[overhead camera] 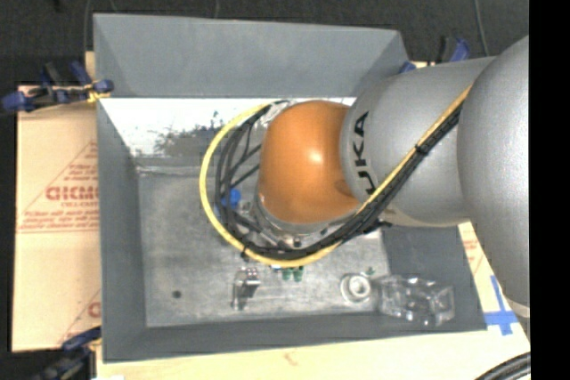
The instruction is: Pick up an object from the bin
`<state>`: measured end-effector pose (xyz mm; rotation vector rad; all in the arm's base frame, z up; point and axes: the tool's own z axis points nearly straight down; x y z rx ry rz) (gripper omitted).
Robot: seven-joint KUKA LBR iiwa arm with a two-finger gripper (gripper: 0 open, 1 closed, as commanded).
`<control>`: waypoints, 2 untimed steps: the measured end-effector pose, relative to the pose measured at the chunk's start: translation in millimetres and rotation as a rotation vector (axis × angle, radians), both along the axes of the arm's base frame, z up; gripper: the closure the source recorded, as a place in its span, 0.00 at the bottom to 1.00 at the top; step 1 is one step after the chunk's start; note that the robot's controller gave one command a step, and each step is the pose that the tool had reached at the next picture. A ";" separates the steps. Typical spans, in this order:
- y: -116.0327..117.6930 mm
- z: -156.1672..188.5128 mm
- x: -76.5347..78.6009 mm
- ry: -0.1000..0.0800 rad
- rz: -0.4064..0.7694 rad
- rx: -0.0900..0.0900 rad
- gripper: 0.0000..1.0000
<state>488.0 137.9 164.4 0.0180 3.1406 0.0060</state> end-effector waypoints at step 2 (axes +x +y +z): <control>-102.9 -44.3 -13.9 0.000 0.039 -0.003 0.00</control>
Offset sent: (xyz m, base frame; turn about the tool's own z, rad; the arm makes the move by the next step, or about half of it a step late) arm -0.0040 -0.0615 -0.0694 -0.2202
